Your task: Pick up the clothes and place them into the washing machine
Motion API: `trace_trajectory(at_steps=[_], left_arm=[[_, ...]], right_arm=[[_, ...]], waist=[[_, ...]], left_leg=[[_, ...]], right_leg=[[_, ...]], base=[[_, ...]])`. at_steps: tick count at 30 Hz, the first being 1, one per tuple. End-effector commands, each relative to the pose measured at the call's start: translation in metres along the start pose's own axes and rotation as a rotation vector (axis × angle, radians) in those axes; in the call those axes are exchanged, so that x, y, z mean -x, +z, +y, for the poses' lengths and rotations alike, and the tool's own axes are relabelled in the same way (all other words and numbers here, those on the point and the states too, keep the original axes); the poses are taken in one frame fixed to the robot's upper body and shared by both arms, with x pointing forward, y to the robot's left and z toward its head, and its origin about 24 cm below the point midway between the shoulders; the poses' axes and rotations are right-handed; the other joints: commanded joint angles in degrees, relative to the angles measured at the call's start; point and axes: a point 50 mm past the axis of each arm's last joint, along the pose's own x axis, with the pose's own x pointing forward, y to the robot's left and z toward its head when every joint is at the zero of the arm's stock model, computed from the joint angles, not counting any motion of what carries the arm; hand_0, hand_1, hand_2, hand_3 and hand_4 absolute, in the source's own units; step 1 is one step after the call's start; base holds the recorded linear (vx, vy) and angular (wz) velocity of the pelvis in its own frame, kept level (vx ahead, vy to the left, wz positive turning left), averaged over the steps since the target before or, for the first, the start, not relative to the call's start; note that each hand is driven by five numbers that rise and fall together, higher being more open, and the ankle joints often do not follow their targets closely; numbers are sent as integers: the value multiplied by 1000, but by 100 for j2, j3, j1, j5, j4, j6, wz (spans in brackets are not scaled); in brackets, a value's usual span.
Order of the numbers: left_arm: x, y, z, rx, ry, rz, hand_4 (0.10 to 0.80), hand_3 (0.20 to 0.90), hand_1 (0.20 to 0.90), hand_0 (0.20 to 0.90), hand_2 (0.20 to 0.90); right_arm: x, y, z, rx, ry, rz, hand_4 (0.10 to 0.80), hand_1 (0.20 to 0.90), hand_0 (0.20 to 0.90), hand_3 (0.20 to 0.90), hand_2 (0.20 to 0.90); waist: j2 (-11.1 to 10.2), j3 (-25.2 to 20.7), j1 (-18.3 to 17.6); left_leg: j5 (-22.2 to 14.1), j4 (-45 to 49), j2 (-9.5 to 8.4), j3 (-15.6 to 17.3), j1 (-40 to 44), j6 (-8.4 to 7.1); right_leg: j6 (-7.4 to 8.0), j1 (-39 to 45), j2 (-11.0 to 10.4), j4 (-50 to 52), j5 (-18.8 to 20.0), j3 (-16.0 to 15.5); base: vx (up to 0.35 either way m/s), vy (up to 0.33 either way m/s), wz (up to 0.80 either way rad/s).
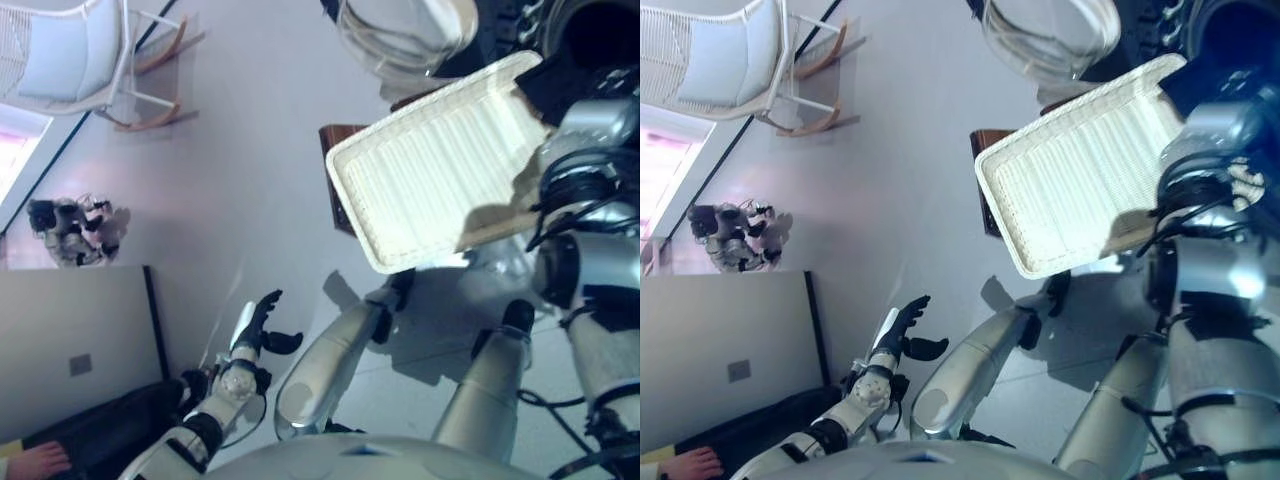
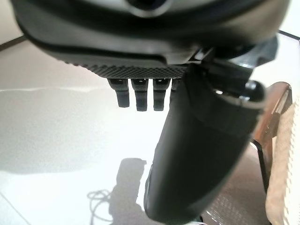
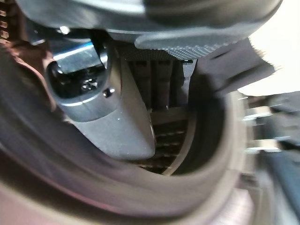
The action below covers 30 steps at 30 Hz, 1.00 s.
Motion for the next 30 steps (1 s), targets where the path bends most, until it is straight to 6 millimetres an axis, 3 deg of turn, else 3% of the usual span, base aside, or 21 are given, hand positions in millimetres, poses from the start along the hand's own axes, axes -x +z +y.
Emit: trace_trajectory(at_steps=[1, 2, 3, 4, 5, 6, 7, 8, 11, 15, 18, 21, 23, 28, 30], left_arm=[[3, -24, 23, -27, 59, 103, 800, 900, 900, 900, 900], [4, -25, 23, -30, 59, 107, 800, 900, 900, 900, 900], [6, -29, 22, -34, 46, 126, 800, 900, 900, 900, 900], [8, -33, 22, -37, 43, 138, 800, 900, 900, 900, 900], [9, -34, 23, -38, 43, 141, 800, 900, 900, 900, 900], [12, -41, 22, -35, 35, 173, 800, 900, 900, 900, 900], [13, -42, 22, -36, 34, 176, 800, 900, 900, 900, 900], [18, -51, 23, -32, 34, 215, 800, 900, 900, 900, 900], [29, -67, 19, -31, 18, 276, 800, 900, 900, 900, 900], [44, -85, 14, -13, 6, 350, 800, 900, 900, 900, 900], [51, -93, 15, 20, 23, 388, 800, 900, 900, 900, 900], [55, -100, 22, 51, 55, 425, 800, 900, 900, 900, 900], [58, -103, 23, 61, 59, 436, 800, 900, 900, 900, 900], [63, -109, 25, 67, 49, 455, 800, 900, 900, 900, 900], [65, -110, 25, 79, 51, 456, 800, 900, 900, 900, 900]], right_arm=[[15, -16, 0, -25, 161, 32, 800, 900, 900, 900, 900], [15, -17, -3, -25, 157, 35, 800, 900, 900, 900, 900], [27, -44, -32, -3, 112, 128, 800, 900, 900, 900, 900], [33, -52, -44, -5, 99, 156, 800, 900, 900, 900, 900], [34, -53, -45, -5, 96, 158, 800, 900, 900, 900, 900], [47, -71, -75, 35, 66, 235, 800, 900, 900, 900, 900], [47, -71, -77, 35, 64, 237, 800, 900, 900, 900, 900], [65, -87, -105, 88, 45, 308, 800, 900, 900, 900, 900], [96, -105, -145, 132, 3, 413, 800, 900, 900, 900, 900], [133, -109, -213, 282, -95, 542, 800, 900, 900, 900, 900], [158, -103, -253, 411, -122, 627, 800, 900, 900, 900, 900], [176, -94, -280, 678, -40, 729, 800, 900, 900, 900, 900], [194, -90, -295, 730, -30, 783, 800, 900, 900, 900, 900], [212, -84, -306, 1059, 172, 870, 800, 900, 900, 900, 900], [223, -84, -314, 1063, 169, 916, 800, 900, 900, 900, 900]], waist=[[-281, -577, 232], [-272, -566, 202], [-419, -653, 204], [-485, -693, 171], [-480, -688, 148], [-654, -799, 119], [-646, -798, 94], [-797, -907, 53], [-993, -1072, -47], [-1270, -1321, -198], [-1439, -1476, -324], [-1613, -1641, -423], [-1696, -1768, -505], [-1824, -1946, -640], [-1841, -1976, -679]], left_leg=[[-94, -437, -316, -47, 207, -70], [-86, -466, -320, -83, 275, -71], [-90, -518, -293, -132, 463, -62], [-104, -564, -277, -187, 598, -52], [-100, -582, -278, -209, 640, -52], [-122, -642, -230, -234, 853, -36], [-117, -660, -232, -258, 892, -36], [-147, -761, -170, -272, 1113, -12], [-182, -950, -86, -273, 1478, 27], [-231, -1167, 92, -216, 1953, 10], [-229, -1294, 170, -233, 2243, -20], [-208, -1418, 256, -275, 2490, -64], [-192, -1490, 331, -285, 2625, -98], [-280, -1530, 425, -188, 2941, -111], [-324, -1528, 447, -124, 3091, -97]], right_leg=[[-539, 1020, 144, -299, -415, -528], [-540, 1109, 140, -348, -408, -571], [-517, 1379, 153, -496, -400, -717], [-507, 1547, 159, -603, -402, -776], [-508, 1606, 160, -640, -394, -802], [-469, 1845, 124, -818, -362, -926], [-468, 1903, 124, -858, -352, -957], [-416, 2117, 105, -1015, -307, -1051], [-349, 2436, 135, -1279, -184, -1163], [-251, 2902, 197, -1669, 11, -1303], [-214, 3276, 259, -1937, 110, -1495], [-193, 3615, 303, -2120, 227, -1697], [-194, 3729, 408, -2144, 268, -1776], [-184, 4004, 533, -2293, 319, -1830], [-187, 4081, 553, -2297, 305, -1780]], base=[[95, -77, 7], [90, -84, 12], [74, -74, 18], [72, -73, 16], [82, -48, 13], [66, -31, 8], [111, -39, 7], [91, -15, 8], [85, -14, 2], [77, -42, -19], [39, -69, -6], [22, -82, 10], [4, -71, 7], [12, -37, -3], [3, -19, -12]])
